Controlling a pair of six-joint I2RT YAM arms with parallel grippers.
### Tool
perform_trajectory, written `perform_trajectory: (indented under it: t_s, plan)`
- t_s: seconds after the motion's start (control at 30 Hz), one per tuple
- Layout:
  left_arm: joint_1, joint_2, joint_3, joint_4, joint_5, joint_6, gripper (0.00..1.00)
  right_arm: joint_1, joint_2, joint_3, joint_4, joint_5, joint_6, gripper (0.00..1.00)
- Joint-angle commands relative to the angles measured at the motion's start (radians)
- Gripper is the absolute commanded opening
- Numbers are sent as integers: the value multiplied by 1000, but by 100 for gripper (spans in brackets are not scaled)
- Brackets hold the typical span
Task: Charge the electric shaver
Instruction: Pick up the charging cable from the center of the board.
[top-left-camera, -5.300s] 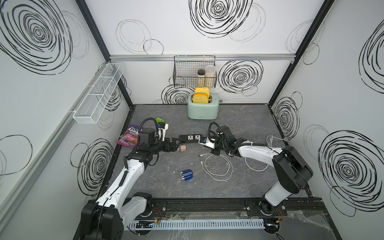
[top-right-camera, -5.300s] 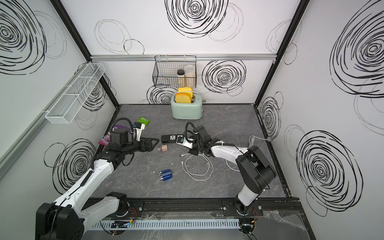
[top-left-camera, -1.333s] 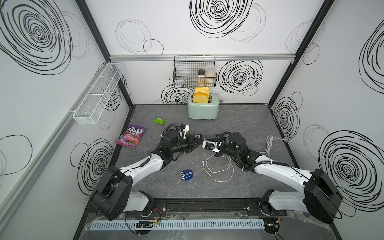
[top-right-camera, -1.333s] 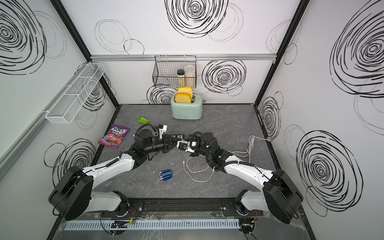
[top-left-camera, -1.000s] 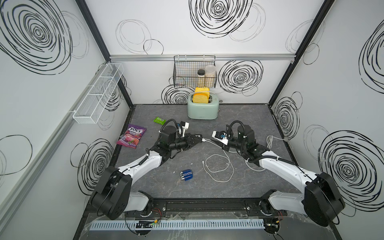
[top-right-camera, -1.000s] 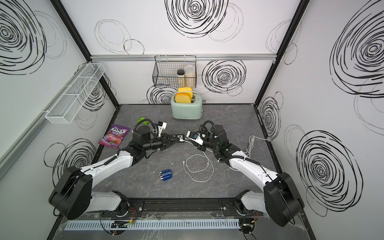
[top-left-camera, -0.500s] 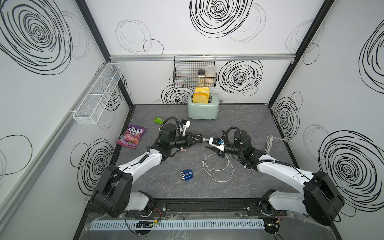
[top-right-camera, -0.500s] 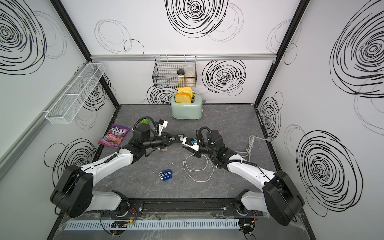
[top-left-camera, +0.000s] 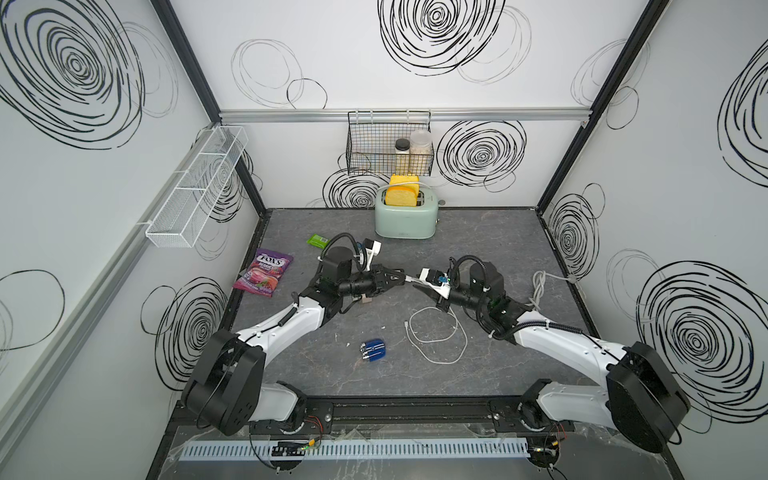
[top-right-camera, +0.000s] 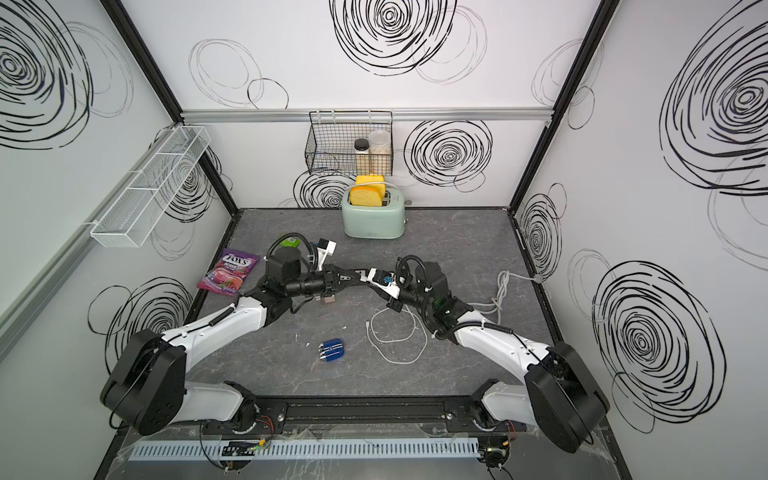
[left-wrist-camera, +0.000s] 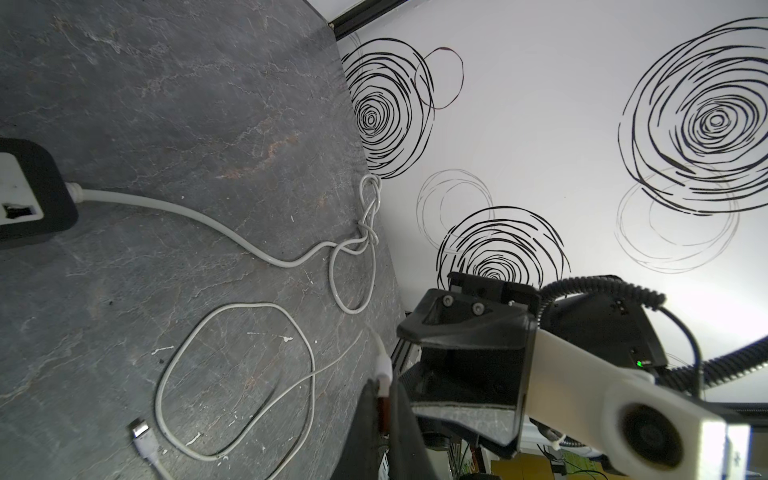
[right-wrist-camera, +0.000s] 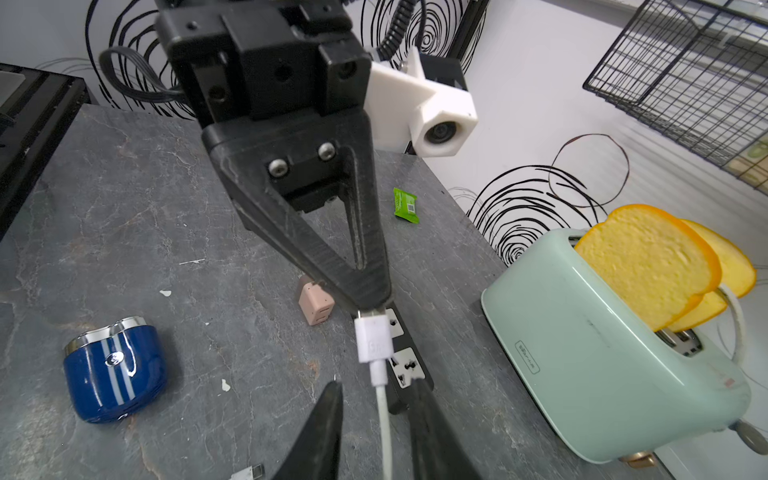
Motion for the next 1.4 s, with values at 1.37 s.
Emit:
perform_trajectory:
  t_s: [1.37]
  plan:
    - [-15, -9, 34, 52, 27, -6, 0, -15, 80, -74, 272, -64, 172, 17]
